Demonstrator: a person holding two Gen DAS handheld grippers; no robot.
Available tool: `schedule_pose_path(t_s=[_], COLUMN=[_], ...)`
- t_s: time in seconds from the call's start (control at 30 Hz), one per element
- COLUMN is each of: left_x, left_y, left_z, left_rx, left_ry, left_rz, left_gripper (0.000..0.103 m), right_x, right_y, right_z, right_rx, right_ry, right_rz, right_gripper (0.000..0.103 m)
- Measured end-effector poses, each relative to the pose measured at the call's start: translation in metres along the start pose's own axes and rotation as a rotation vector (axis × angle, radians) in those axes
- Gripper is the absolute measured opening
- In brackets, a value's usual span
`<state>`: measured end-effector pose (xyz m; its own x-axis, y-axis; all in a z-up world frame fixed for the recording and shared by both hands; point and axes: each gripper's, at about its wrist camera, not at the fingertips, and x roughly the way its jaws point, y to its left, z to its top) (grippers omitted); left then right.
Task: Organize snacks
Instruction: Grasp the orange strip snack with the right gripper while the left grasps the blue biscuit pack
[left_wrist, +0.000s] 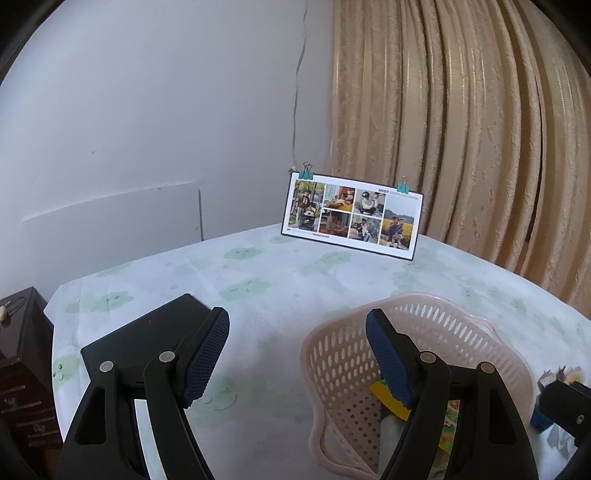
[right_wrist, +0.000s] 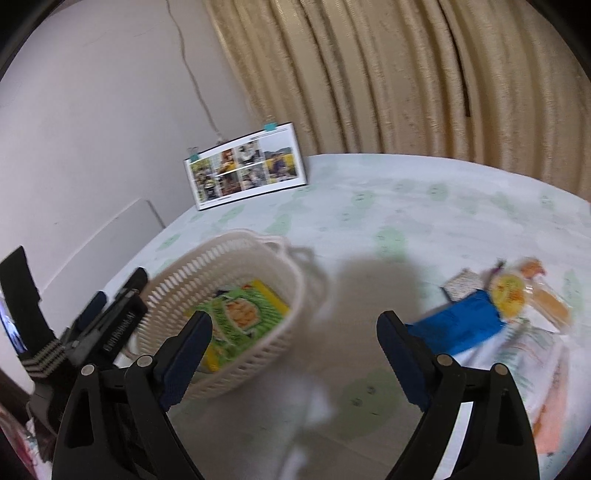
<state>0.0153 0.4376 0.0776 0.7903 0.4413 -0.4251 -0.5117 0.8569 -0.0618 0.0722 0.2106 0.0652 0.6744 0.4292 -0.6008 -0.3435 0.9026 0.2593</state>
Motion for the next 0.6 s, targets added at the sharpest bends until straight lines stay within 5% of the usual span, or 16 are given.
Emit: schedule_pose_path(t_s=[0.4,0.6], left_x=[-0.008,-0.019], left_y=[-0.016,-0.026], left_z=[-0.002,-0.002], left_rx=[0.057,0.098], left_ry=[-0.015,-0.029], left_rz=[-0.049,-0.081], left_gripper=[0.077,0.077], right_x=[-0.034,-0.047], right_y=[-0.049,-0.081], right_z=[-0.025,-0.036], right_rx=[0.015,0.067], right_ry=[-0.063,-0.055], right_rz=[-0.222,-0.29], right_gripper=[0.089,0.078])
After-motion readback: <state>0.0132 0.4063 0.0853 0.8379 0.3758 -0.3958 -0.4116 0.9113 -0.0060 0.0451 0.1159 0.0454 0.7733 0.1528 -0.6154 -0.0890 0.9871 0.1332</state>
